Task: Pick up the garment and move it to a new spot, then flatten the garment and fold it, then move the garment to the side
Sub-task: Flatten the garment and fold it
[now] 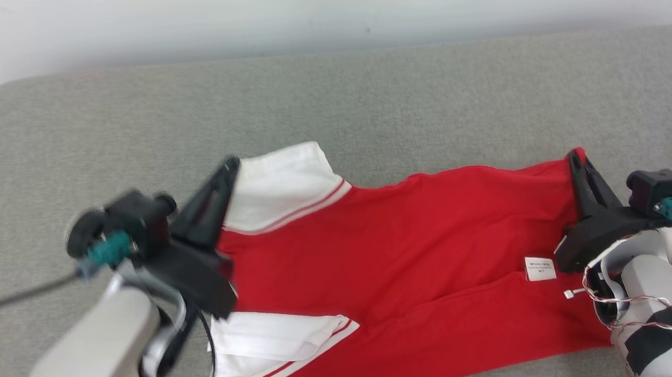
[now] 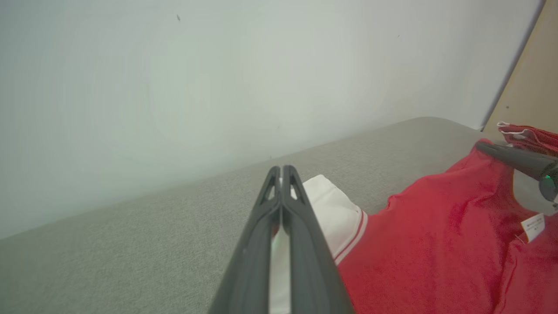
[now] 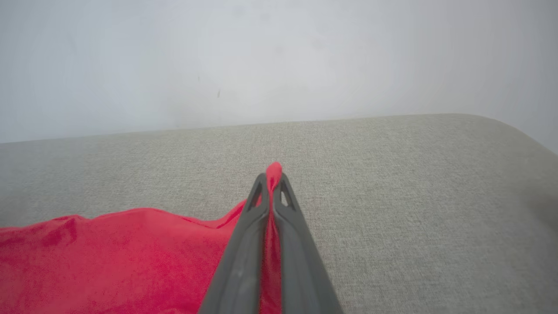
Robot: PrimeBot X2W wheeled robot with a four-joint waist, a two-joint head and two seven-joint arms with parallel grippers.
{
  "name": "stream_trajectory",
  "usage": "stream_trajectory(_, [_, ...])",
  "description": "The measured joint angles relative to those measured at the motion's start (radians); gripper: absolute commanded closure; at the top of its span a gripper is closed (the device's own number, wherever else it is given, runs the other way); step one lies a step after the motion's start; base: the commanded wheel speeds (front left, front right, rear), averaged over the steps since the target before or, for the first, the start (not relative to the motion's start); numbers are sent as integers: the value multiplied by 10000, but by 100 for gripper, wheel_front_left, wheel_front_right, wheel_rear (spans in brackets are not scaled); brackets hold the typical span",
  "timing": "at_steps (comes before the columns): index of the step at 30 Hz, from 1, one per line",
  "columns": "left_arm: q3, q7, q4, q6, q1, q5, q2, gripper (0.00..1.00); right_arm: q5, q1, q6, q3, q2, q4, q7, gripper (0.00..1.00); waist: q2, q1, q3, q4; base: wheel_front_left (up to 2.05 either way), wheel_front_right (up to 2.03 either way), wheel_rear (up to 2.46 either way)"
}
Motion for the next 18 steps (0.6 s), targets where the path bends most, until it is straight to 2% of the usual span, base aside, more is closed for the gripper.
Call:
stream_trajectory(7, [997,0,-1854,357,2164,953,-84,100,-391,335,0,-391,-8,-222,2,100,0,0,-414,331,0,0,0])
stream_trajectory(10, [1292,0,-2376,368,3041,1321,-186,100,-439,558,0,-570,-44,-293,0,100,0,0,-574,430,0,0,0])
stream_trajectory(18, [1875,-2,-2936,-4,5068,1801,-662,100,-504,1085,0,-961,-59,-35,2,100,-1,0,-927,579,0,0,0])
